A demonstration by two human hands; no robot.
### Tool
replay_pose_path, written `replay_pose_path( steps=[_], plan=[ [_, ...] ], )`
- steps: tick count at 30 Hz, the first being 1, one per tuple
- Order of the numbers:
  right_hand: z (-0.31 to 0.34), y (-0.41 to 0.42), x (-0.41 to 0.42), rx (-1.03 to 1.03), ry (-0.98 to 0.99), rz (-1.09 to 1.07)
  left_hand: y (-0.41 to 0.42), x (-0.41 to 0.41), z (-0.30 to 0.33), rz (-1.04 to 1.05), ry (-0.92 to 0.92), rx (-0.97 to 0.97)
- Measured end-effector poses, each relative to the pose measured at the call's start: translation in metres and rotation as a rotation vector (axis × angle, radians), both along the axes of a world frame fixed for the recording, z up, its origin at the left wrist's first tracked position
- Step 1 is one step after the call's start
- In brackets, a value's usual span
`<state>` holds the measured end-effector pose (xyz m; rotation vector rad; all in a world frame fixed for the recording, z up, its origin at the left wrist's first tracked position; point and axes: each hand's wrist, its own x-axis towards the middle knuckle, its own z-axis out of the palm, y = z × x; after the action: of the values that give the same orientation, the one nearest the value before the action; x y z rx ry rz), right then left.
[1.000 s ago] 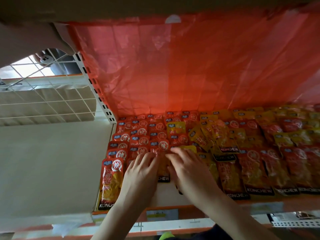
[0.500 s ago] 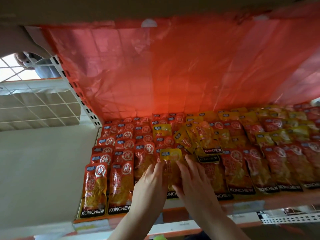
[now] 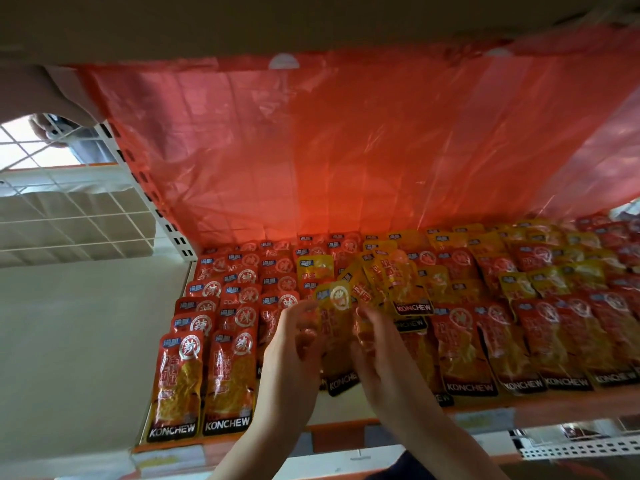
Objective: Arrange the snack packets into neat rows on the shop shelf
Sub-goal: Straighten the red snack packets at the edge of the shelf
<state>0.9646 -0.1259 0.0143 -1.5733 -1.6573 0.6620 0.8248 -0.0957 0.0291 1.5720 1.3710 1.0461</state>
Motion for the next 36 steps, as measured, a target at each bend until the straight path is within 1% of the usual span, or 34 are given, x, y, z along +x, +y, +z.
replay_pose_path(
  steps=[1,3,5,7,8,10,11,13,15,16,17,19,21,24,26,28,32,36],
  plan=[
    [0.007,0.002,0.004,-0.017,0.056,-0.013,0.002,0.001,0.004,-0.005,-0.046,0.01],
    [0.019,0.007,0.012,-0.01,0.071,-0.037,0.006,0.002,0.012,-0.01,-0.099,0.049],
    [0.028,0.012,0.021,-0.02,0.129,-0.01,0.011,0.002,0.02,-0.012,-0.1,0.089],
    [0.035,0.017,0.026,-0.102,0.279,0.012,0.016,0.001,0.025,-0.031,-0.117,0.086],
    [0.038,0.018,0.029,-0.11,0.312,0.014,0.017,0.0,0.027,-0.048,-0.123,0.076],
    [0.042,0.019,0.033,-0.058,0.3,-0.027,0.019,-0.002,0.03,-0.089,-0.096,0.072],
    [0.043,0.021,0.036,-0.004,0.281,-0.072,0.021,-0.003,0.029,-0.107,-0.044,0.077],
    [0.04,0.027,0.049,0.121,0.213,-0.204,0.024,-0.009,0.024,-0.115,0.129,0.075],
    [0.034,0.036,0.066,0.215,0.064,-0.343,0.028,-0.016,0.011,-0.103,0.334,0.072],
    [0.032,0.04,0.073,0.243,-0.002,-0.386,0.027,-0.019,0.004,-0.097,0.416,0.056],
    [0.029,0.044,0.08,0.264,-0.056,-0.402,0.026,-0.02,-0.004,-0.094,0.458,0.028],
    [0.025,0.049,0.089,0.28,-0.143,-0.382,0.022,-0.02,-0.017,-0.109,0.473,-0.022],
    [0.019,0.053,0.093,0.263,-0.247,-0.331,0.016,-0.018,-0.027,-0.126,0.508,-0.001],
    [0.007,0.06,0.093,0.165,-0.387,-0.288,0.013,-0.015,-0.032,-0.113,0.528,0.016],
    [0.001,0.062,0.092,0.08,-0.43,-0.307,0.013,-0.013,-0.034,-0.105,0.531,-0.003],
    [0.0,0.061,0.089,0.053,-0.427,-0.318,0.015,-0.011,-0.034,-0.084,0.52,-0.032],
    [0.008,0.054,0.079,0.193,-0.426,-0.292,0.023,-0.008,-0.032,-0.012,0.467,-0.099],
    [0.011,0.041,0.054,0.297,-0.392,-0.178,0.03,-0.001,-0.027,0.053,0.491,-0.094]
  ],
)
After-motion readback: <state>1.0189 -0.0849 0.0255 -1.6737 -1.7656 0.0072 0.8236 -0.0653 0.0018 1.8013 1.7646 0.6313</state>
